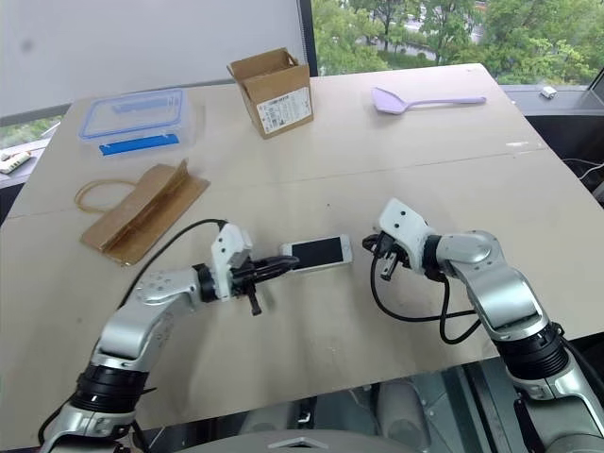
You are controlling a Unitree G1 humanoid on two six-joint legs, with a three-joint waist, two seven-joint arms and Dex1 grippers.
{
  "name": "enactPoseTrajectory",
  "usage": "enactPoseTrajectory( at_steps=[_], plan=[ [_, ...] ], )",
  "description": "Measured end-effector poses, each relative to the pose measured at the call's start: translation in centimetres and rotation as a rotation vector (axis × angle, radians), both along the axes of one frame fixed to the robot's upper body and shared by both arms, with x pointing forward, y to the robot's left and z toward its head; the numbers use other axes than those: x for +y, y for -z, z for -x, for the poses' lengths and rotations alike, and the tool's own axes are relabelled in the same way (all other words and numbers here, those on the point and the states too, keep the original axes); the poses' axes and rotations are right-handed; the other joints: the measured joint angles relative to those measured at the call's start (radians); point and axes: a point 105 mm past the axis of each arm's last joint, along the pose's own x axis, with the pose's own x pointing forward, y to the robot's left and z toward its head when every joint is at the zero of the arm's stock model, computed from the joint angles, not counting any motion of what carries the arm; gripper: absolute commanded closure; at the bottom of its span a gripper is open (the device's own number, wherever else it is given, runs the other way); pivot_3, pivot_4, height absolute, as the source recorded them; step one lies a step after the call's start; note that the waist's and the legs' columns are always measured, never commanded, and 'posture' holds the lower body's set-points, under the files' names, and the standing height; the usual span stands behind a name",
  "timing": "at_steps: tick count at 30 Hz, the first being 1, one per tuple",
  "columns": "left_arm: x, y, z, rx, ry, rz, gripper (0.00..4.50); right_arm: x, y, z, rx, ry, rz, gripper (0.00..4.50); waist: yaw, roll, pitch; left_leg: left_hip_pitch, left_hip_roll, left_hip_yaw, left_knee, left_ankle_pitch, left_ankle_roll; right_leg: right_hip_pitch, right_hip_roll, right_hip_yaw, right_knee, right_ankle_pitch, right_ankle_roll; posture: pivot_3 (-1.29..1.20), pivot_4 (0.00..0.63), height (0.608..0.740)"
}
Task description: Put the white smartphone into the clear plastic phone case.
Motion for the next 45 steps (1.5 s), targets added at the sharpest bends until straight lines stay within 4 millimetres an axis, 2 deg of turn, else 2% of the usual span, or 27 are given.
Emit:
enactPoseTrajectory(
  at_steps=[5, 12, 16, 23, 26, 39, 45],
  plan=[
    [-0.2, 0.1, -1.0, -0.054, 0.002, -0.022, 4.44, 1.5, -0.8, -0.7, -0.015, -0.019, -0.032, 4.47, 0.0, 0.0, 0.0, 0.001, 0.0, 0.0, 0.0, 0.0, 0.0, 0.001, 0.0, 0.0, 0.001, 0.0, 0.0, 0.0, 0.15, 0.74],
    [-0.1, 0.2, -1.1, -0.082, -0.003, -0.036, 4.44, 3.6, 1.4, -1.8, 0.067, -0.037, 0.002, 4.47, -0.001, 0.0, 0.0, 0.001, 0.0, 0.0, 0.001, 0.0, 0.0, 0.001, 0.0, 0.0, 0.001, 0.0, 0.0, 0.0, 0.15, 0.74],
    [-0.1, 0.3, -0.8, -0.078, -0.017, -0.039, 4.44, 3.8, 1.7, -2.2, 0.071, -0.077, 0.084, 4.47, -0.001, 0.0, -0.002, 0.002, 0.0, 0.0, 0.001, 0.0, 0.0, 0.001, 0.0, 0.0, 0.001, 0.0, 0.0, 0.0, 0.15, 0.74],
    [-0.1, 0.5, -0.5, -0.055, -0.042, -0.046, 4.44, 4.2, 2.2, -2.5, 0.127, -0.104, 0.123, 4.47, -0.002, -0.002, -0.007, 0.008, 0.0, 0.0, 0.0, 0.0, 0.0, 0.006, 0.0, 0.001, 0.001, -0.001, 0.002, 0.0, 0.15, 0.74],
    [-0.1, 0.7, -0.4, -0.041, -0.056, -0.049, 4.44, 4.5, 2.7, -2.7, 0.159, -0.102, 0.128, 4.47, -0.003, -0.002, -0.008, 0.018, 0.001, 0.0, -0.001, 0.0, 0.0, 0.016, 0.001, 0.0, 0.0, -0.005, 0.0, 0.0, 0.15, 0.74],
    [0.0, 1.5, 0.3, 0.011, -0.071, -0.058, 4.44, 5.5, 4.3, -3.2, 0.203, -0.095, 0.132, 4.47, -0.004, -0.003, -0.038, 0.023, 0.002, -0.004, -0.001, -0.001, 0.0, 0.019, 0.001, 0.001, 0.001, -0.005, 0.0, 0.0, 0.15, 0.74],
    [-0.4, 0.9, 0.4, 0.006, -0.071, -0.06, 4.44, 5.8, 4.8, -3.4, 0.209, -0.093, 0.134, 4.47, -0.004, 0.0, -0.045, 0.025, 0.002, -0.006, -0.002, -0.001, 0.0, 0.02, 0.001, 0.001, 0.001, -0.005, 0.0, 0.0, 0.15, 0.74]
  ],
)
